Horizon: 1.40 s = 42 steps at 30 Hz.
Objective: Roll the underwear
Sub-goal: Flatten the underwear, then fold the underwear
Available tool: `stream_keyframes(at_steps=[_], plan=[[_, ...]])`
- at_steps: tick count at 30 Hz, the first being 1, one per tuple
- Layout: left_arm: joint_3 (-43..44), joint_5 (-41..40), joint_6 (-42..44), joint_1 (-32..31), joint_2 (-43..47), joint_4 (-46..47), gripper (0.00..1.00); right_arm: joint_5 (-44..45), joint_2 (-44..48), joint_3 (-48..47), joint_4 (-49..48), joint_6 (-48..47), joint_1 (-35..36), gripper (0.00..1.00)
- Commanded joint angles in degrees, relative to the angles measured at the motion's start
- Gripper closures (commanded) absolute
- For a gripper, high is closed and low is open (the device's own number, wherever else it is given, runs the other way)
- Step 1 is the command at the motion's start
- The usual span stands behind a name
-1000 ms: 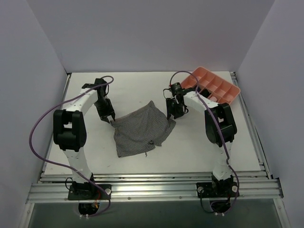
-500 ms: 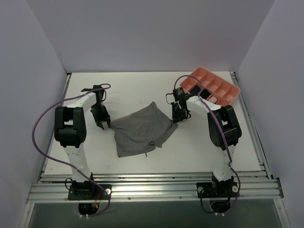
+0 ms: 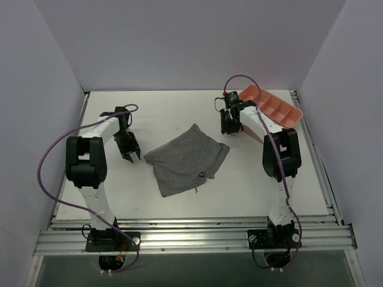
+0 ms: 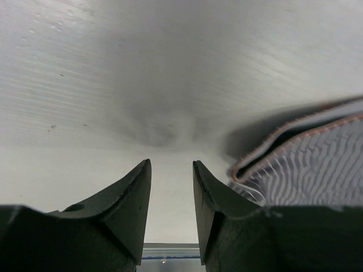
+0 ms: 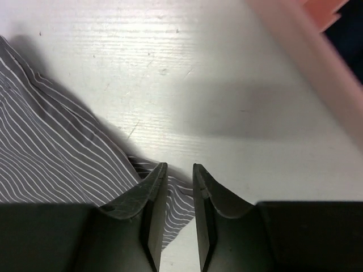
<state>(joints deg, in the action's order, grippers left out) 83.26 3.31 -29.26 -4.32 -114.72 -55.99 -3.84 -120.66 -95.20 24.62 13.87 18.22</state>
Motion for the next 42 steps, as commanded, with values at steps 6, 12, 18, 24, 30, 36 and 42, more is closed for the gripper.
stream_keyframes(at_steps=[6,12,18,24,30,36,42], plan=[[2.78,15.58,-1.15,0.19,6.09,5.63,0.53,0.85,11.49,4.48,4.48,5.90,6.37,0.72],[-0.56,19.61,-1.33,0.19,6.00,8.87,0.51,2.60,17.82,12.31,-2.11,13.98,23.86,0.69],[-3.11,21.21,-1.60,0.19,3.19,10.82,0.51,7.34,15.03,14.78,-9.68,17.16,37.58,0.69],[-2.40,14.44,2.10,0.36,3.36,6.50,0.52,8.76,8.78,9.95,-9.76,17.77,43.30,0.69],[-3.37,15.41,2.10,0.36,2.22,7.56,0.52,8.58,6.41,10.56,-10.73,19.71,46.29,0.69],[-6.36,14.62,2.36,0.45,4.32,9.31,0.52,8.93,5.00,11.52,-11.61,21.02,49.19,0.69],[-8.73,15.85,1.22,0.45,3.27,12.65,0.53,10.07,3.68,11.53,-10.21,21.37,50.16,0.70]])
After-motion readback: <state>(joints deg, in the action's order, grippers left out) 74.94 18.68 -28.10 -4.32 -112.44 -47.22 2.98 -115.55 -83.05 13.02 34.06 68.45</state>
